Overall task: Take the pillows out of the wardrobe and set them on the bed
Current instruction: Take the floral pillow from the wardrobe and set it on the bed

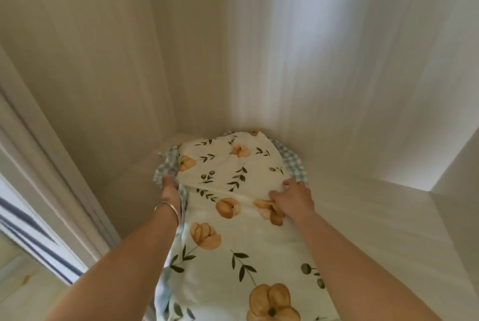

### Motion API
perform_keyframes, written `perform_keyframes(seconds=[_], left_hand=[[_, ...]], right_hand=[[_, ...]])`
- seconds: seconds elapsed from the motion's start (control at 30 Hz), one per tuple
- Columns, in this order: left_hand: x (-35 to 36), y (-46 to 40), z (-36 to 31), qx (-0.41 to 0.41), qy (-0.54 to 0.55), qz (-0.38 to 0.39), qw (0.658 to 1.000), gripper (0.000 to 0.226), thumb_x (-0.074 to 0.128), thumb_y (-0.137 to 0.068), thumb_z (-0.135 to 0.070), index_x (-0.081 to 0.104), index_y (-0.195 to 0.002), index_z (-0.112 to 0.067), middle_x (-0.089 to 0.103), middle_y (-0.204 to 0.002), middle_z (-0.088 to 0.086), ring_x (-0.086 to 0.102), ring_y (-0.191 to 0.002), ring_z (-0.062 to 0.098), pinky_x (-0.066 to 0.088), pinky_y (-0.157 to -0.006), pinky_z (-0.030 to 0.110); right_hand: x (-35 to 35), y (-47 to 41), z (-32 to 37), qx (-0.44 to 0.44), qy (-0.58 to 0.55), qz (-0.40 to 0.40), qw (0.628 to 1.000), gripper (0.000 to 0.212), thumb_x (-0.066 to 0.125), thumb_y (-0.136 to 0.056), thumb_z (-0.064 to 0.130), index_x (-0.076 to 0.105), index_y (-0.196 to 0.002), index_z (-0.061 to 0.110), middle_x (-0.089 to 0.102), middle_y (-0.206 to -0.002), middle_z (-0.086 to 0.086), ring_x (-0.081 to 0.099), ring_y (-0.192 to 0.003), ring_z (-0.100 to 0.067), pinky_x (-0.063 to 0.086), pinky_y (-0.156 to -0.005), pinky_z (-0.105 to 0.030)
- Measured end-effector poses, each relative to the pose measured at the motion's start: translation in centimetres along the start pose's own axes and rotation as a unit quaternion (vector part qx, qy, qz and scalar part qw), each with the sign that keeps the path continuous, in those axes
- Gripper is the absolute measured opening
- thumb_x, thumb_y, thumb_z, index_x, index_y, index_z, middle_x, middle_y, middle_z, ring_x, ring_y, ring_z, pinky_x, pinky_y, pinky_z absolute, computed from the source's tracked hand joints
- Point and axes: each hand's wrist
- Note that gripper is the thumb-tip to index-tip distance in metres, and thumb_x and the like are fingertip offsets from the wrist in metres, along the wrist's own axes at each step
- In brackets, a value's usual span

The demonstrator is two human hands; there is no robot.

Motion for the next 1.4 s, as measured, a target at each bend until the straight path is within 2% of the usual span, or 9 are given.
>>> perform_keyframes(seconds=[0.1,0.2,0.33,0.37,0.5,0.57,0.8,0.97,1.4], left_hand=[[0.5,-0.4,0.2,-0.009,0.03,0.007,0.999,0.074,0.029,-0.093,-0.058,0.027,-0.144,-0.005,0.027,-0.153,0.015,0.027,-0.14,0.031,0.025,-0.114,0.042],[1.2,-1.0,0.3,0.027,-0.145,-0.078,0.986,0.089,0.056,-0.085,-0.051,0.011,-0.149,-0.009,0.018,-0.154,0.02,0.023,-0.139,0.04,0.024,-0.111,0.051],[2.3,-1.6,1.6,0.25,-0.528,-0.103,0.805,0.073,0.044,-0.087,-0.056,0.016,-0.148,-0.026,0.007,-0.158,0.006,0.004,-0.145,0.029,0.006,-0.113,0.054],[2.6,-2.2,1.9,0.257,-0.545,-0.076,0.795,0.07,0.037,-0.088,-0.058,0.017,-0.148,-0.026,0.011,-0.158,0.005,0.007,-0.145,0.028,0.007,-0.114,0.053],[2.5,-4.1,3.4,0.05,-0.374,-0.041,0.925,0.089,0.051,-0.074,-0.07,0.026,-0.144,-0.021,0.043,-0.141,0.016,0.044,-0.125,0.036,0.038,-0.104,0.047],[2.3,-4.4,3.7,-0.022,-0.304,-0.039,0.951,0.098,0.058,-0.063,-0.076,0.042,-0.136,-0.013,0.054,-0.131,0.016,0.053,-0.115,0.036,0.043,-0.099,0.045],[1.5,-4.1,3.0,-0.089,-0.234,0.02,0.968,0.107,0.068,-0.047,-0.073,0.05,-0.129,-0.008,0.058,-0.122,0.018,0.058,-0.105,0.035,0.045,-0.097,0.043],[0.5,-0.4,3.8,-0.057,-0.171,0.052,0.982,0.086,0.071,-0.05,-0.066,0.061,-0.117,-0.013,0.068,-0.103,0.012,0.064,-0.09,0.031,0.051,-0.09,0.041],[-2.2,16.2,8.0,0.049,-0.094,-0.079,0.991,0.076,0.065,-0.053,-0.07,0.061,-0.105,-0.016,0.068,-0.097,0.006,0.065,-0.086,0.027,0.054,-0.083,0.04]], right_hand=[[0.5,-0.7,0.1,0.016,-0.031,0.011,0.999,0.064,0.059,-0.077,0.047,0.044,-0.132,0.017,0.045,-0.134,-0.009,0.042,-0.124,-0.03,0.04,-0.099,-0.041],[1.0,-2.1,0.6,0.033,-0.037,0.024,0.998,0.073,0.057,-0.074,0.054,0.041,-0.135,0.017,0.046,-0.137,-0.01,0.042,-0.126,-0.032,0.039,-0.101,-0.043],[1.7,-4.2,1.6,0.068,-0.025,0.053,0.996,0.094,0.054,-0.061,0.072,0.034,-0.14,0.023,0.044,-0.14,-0.009,0.042,-0.128,-0.033,0.039,-0.103,-0.047],[1.9,-4.7,1.7,0.075,-0.022,0.061,0.995,0.102,0.052,-0.056,0.077,0.033,-0.14,0.025,0.044,-0.14,-0.009,0.042,-0.128,-0.033,0.038,-0.103,-0.049],[3.1,-7.2,1.6,0.106,-0.051,0.077,0.99,0.13,0.048,-0.03,0.094,0.029,-0.141,0.03,0.043,-0.142,-0.007,0.044,-0.127,-0.034,0.04,-0.103,-0.051],[3.1,-7.6,1.9,0.114,-0.094,0.087,0.985,0.133,0.055,-0.029,0.092,0.026,-0.142,0.029,0.045,-0.142,-0.007,0.047,-0.125,-0.033,0.042,-0.101,-0.049],[2.0,-7.2,2.7,0.138,-0.166,0.124,0.968,0.08,0.075,-0.057,0.061,0.057,-0.117,0.011,0.066,-0.11,-0.01,0.064,-0.096,-0.028,0.052,-0.09,-0.039],[1.3,-4.8,1.4,0.122,-0.206,0.119,0.964,0.077,0.078,-0.062,0.041,0.052,-0.124,0.005,0.061,-0.118,-0.015,0.061,-0.101,-0.032,0.05,-0.093,-0.042],[-2.7,7.3,-4.9,-0.026,-0.316,0.029,0.948,0.035,0.067,-0.078,0.029,0.064,-0.108,0.011,0.061,-0.095,-0.003,0.056,-0.087,-0.023,0.044,-0.082,-0.032]])
Point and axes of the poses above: each hand's wrist, its own y-axis away from the middle knuckle, its own x-axis out of the palm, z = x × y
